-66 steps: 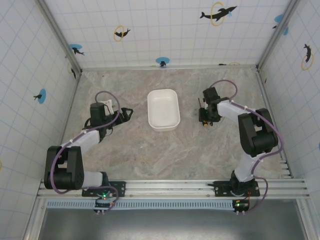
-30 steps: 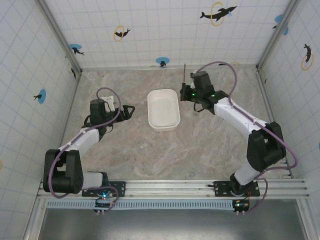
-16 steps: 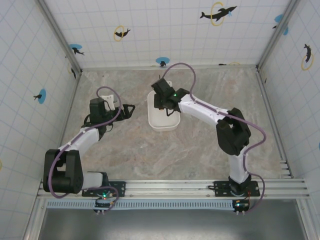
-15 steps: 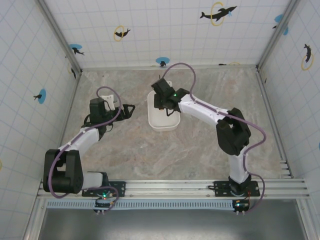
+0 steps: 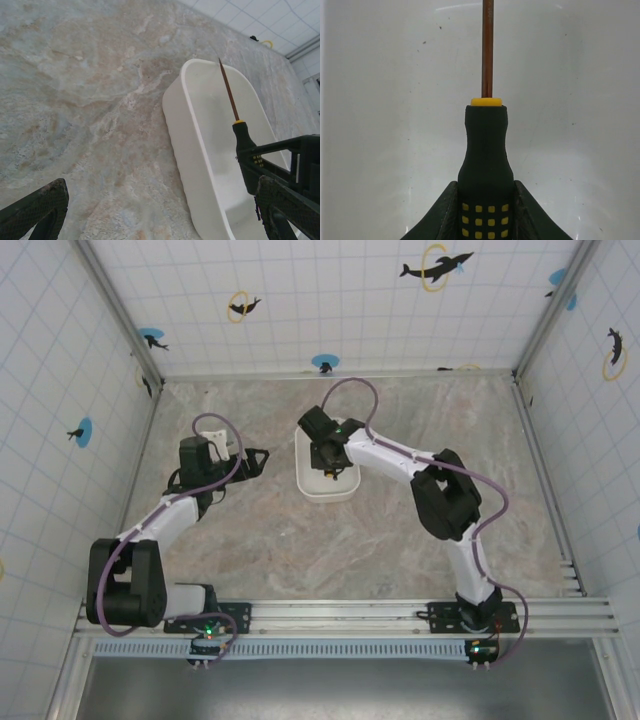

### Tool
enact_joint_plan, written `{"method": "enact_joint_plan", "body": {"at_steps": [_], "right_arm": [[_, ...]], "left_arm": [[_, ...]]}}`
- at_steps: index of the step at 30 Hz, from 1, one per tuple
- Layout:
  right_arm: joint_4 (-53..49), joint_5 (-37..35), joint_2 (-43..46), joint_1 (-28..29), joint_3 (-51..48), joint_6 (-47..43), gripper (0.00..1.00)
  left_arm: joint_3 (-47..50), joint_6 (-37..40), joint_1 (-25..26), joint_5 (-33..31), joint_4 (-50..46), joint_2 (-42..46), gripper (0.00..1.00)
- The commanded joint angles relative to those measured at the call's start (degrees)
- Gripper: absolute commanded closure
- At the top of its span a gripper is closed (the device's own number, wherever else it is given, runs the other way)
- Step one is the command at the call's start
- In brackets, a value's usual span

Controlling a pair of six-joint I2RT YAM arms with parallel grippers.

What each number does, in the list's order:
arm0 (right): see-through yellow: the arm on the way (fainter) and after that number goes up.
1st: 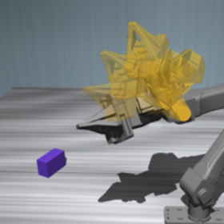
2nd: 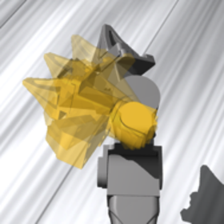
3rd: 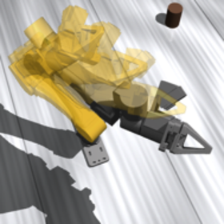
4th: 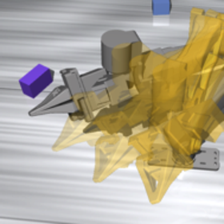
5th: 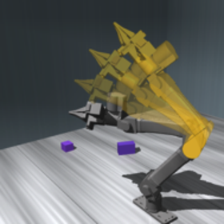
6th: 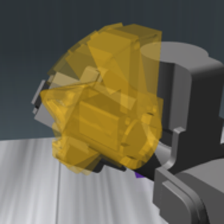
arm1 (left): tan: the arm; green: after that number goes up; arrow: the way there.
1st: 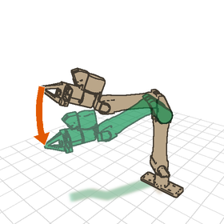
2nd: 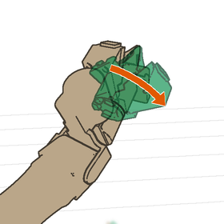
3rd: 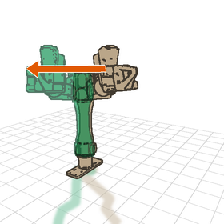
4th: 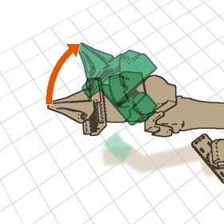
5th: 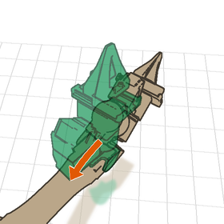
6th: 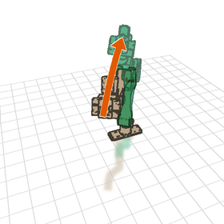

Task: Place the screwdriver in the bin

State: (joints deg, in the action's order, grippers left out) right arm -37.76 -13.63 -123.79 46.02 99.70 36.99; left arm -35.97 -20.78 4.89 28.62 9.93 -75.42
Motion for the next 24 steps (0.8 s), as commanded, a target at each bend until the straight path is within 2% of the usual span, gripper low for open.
{"method": "enact_joint_plan", "body": {"at_steps": [1,15,24], "right_arm": [[-1.5,0.9,-2.4,-0.3,3.1,1.0,1.0],[-0.2,2.5,-4.2,-0.5,1.5,1.2,0.98],[-0.6,1.7,-1.4,0.3,-0.6,1.3,0.99]], "left_arm": [[-0.4,1.6,0.3,-0.7,-1.0,0.3,0.02],[-0.1,1.6,0.3,-2.0,-2.3,0.4,0.02],[-0.1,1.8,0.3,-2.3,-2.8,0.2,0.02]]}}
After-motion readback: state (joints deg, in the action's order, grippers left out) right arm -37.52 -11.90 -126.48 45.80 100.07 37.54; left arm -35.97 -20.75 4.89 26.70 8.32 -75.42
